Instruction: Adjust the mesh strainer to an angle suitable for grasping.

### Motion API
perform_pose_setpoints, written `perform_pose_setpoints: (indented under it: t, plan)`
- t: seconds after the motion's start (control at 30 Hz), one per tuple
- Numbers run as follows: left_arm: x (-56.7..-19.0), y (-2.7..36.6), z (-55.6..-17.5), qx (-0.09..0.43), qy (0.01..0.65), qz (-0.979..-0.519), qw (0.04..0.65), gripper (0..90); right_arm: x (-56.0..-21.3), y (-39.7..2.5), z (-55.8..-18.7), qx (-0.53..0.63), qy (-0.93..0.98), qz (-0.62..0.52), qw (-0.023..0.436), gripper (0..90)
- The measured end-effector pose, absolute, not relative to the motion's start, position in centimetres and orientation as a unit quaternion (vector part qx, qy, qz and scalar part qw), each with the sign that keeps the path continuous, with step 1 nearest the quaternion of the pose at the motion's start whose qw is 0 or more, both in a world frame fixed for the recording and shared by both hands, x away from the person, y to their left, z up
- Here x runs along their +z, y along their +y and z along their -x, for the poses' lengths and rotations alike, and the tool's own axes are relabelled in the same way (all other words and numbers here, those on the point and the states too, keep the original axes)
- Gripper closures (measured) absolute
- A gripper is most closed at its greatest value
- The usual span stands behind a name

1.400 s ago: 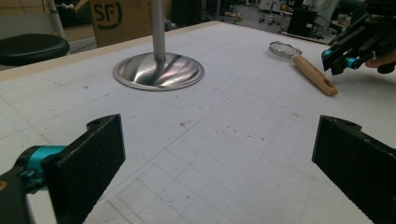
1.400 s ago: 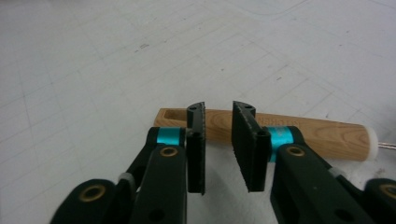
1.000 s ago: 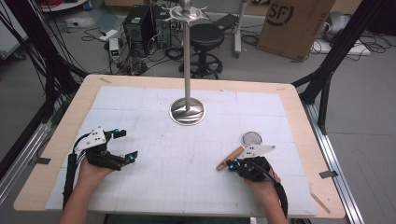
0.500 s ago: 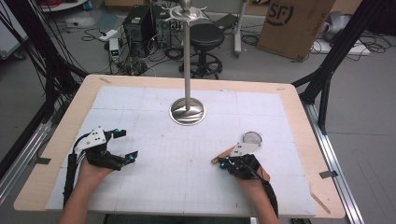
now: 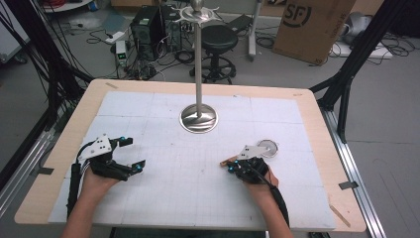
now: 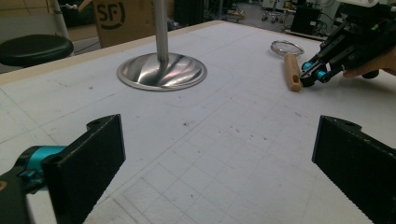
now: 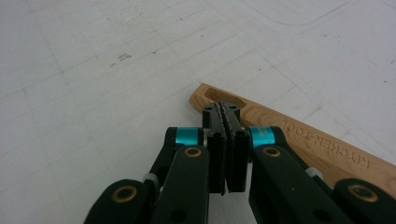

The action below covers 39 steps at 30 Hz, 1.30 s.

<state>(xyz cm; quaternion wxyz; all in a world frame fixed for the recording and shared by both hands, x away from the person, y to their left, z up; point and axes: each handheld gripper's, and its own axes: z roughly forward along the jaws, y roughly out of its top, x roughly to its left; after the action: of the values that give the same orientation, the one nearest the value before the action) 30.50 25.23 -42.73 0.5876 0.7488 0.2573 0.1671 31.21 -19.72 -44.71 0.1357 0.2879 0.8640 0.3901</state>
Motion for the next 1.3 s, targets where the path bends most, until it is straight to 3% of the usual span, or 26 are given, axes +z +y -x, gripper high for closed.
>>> perform_pose_setpoints:
  t: [0.3,0.57,1.0,1.3]
  plan:
    - [-42.6,25.3,-30.5,0.167,0.258,-0.746,0.590,3.1,-44.6,-18.6,-32.5,0.390,0.860,-0.305,0.127,88.3]
    - [-42.6,25.4,-30.5,0.166,0.259,-0.746,0.591,3.1,-44.4,-17.7,-33.8,0.374,0.861,-0.321,0.130,82.3]
    - [-42.7,25.4,-30.5,0.165,0.261,-0.747,0.589,3.1,-44.4,-17.5,-34.6,0.376,0.856,-0.331,0.126,82.1]
    - [-42.7,25.4,-30.5,0.163,0.261,-0.749,0.587,3.1,-42.6,-20.1,-34.3,0.389,0.840,-0.346,0.151,81.9]
